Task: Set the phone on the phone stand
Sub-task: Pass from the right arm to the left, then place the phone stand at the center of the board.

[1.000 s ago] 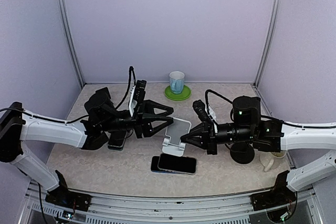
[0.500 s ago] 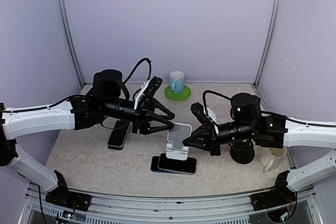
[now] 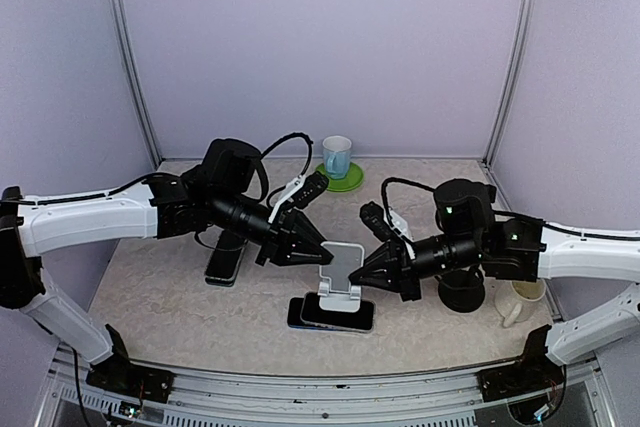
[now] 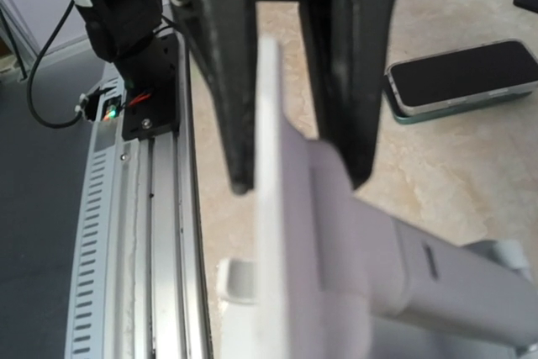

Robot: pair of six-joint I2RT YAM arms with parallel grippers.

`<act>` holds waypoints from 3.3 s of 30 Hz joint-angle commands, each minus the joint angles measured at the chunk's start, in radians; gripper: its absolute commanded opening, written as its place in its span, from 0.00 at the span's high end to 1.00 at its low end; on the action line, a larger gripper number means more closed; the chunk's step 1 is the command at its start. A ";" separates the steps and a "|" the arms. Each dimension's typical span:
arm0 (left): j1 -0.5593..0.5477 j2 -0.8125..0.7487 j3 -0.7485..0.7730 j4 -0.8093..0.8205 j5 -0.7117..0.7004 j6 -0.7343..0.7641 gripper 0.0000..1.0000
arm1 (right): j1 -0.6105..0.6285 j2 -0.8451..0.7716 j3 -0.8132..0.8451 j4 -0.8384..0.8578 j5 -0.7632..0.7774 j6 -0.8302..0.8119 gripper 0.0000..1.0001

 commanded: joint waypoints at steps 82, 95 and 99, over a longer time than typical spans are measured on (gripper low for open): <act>0.369 0.164 0.180 0.047 0.071 0.148 1.00 | -0.007 -0.109 -0.015 -0.021 0.304 -0.023 0.00; 0.487 0.345 0.399 -0.089 0.099 0.319 1.00 | -0.007 -0.175 -0.087 0.007 0.349 -0.006 0.00; 0.532 0.414 0.450 -0.145 0.126 0.389 1.00 | -0.007 -0.175 -0.100 0.035 0.344 -0.008 0.00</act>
